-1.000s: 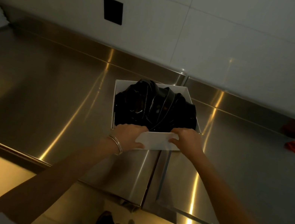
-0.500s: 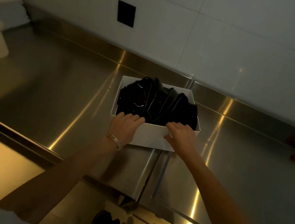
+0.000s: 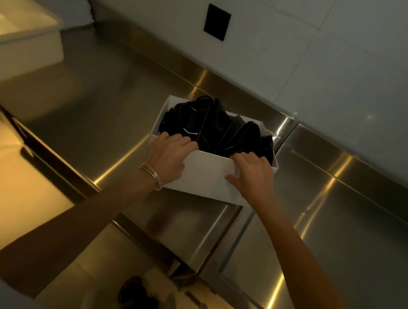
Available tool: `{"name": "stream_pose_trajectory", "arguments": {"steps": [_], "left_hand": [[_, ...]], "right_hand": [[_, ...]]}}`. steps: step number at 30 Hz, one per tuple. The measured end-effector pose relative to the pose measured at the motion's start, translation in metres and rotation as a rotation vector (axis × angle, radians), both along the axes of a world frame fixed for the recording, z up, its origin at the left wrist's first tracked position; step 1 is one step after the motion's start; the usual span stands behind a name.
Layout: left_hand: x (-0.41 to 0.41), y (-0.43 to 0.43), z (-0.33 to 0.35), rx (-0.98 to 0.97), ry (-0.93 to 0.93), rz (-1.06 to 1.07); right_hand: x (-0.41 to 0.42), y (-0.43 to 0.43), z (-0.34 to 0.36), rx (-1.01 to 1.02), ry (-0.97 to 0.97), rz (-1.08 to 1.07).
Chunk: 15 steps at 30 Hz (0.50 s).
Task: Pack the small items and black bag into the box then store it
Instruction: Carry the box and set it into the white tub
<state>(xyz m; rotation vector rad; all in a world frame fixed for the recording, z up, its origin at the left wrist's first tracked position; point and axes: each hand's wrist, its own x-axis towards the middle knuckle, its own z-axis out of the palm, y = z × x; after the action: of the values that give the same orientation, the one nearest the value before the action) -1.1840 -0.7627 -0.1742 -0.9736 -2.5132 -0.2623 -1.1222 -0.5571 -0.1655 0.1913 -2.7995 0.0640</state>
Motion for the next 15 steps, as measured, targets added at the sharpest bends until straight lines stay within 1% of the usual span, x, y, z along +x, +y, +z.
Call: {"name": "stream_pose_trajectory", "arguments": {"steps": [8, 15], "left_hand": [[-0.012, -0.057, 0.009, 0.061, 0.034, 0.096], [-0.032, -0.132, 0.023, 0.116, 0.073, 0.183]], "right_hand": [[-0.036, -0.051, 0.008, 0.009, 0.074, 0.098], [-0.077, -0.123, 0.024, 0.006, 0.142, 0.188]]}}
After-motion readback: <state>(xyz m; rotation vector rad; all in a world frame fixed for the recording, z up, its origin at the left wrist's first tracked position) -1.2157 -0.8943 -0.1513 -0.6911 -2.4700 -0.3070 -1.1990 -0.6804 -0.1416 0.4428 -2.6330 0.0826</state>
